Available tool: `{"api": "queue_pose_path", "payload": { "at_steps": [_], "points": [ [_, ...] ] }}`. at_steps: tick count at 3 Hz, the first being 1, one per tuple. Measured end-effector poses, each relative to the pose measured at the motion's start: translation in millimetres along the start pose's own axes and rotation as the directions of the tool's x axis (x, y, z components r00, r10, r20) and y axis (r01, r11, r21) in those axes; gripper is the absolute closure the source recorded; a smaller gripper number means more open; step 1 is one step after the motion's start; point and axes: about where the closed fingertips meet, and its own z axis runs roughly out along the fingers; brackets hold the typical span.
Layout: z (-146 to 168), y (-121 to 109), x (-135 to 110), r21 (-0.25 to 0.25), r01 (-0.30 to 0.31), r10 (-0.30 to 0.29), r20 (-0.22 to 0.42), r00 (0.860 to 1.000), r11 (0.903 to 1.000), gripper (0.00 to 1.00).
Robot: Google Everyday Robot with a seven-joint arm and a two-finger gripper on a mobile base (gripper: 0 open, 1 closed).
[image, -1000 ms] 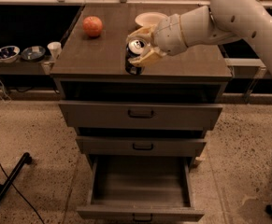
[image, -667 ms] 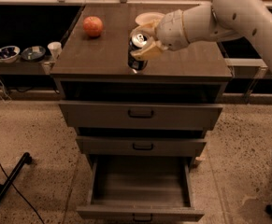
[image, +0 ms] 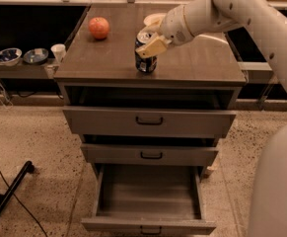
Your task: Pick pepsi can from bottom drawer and place on counter
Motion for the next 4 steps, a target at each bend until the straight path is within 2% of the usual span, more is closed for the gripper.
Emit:
{"api": "queue_pose_path", "payload": {
  "at_steps": [1,2,4],
  "points": [
    [9.1,-7.2,5.2,-0.07,-0.086,0.084,-0.025,0.996,0.9939,0.82],
    [11.6,-8.5,6.3,-0.087,-0.107,0.104,-0.032,0.994,0.9905,0.58],
    [11.6,-8.5,6.3,-0.087,-0.107,0.104,-0.032,0.994,0.9905,0.12]
  ]
}}
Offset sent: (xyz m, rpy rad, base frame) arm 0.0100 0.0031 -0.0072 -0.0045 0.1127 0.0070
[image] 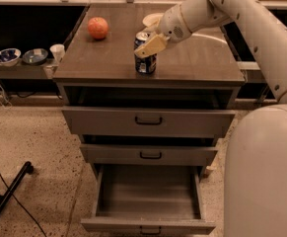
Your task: Pick pepsi can from bottom drawer and place on counter
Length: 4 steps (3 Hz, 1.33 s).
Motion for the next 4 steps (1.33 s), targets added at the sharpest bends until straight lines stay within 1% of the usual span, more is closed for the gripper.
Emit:
{"api": "queue_pose_path", "payload": {
  "at_steps": [1,2,3,4],
  "points": [
    [0.0,0.0,0.0,0.0,0.0,0.0,0.0,1.0,1.0,0.0],
    [-5.1,0.8,-5.3,0.001,0.033,-0.033,0.007,0.999,0.9995,0.0],
    [-29.4,3.8,-7.6,0.024,0.091,-0.091,0.01,0.996,0.9956,0.0],
    [-30.1,3.7,-6.5,0.025,0.1,-0.1,0.009,0.995,0.9947,0.0]
  ]
}}
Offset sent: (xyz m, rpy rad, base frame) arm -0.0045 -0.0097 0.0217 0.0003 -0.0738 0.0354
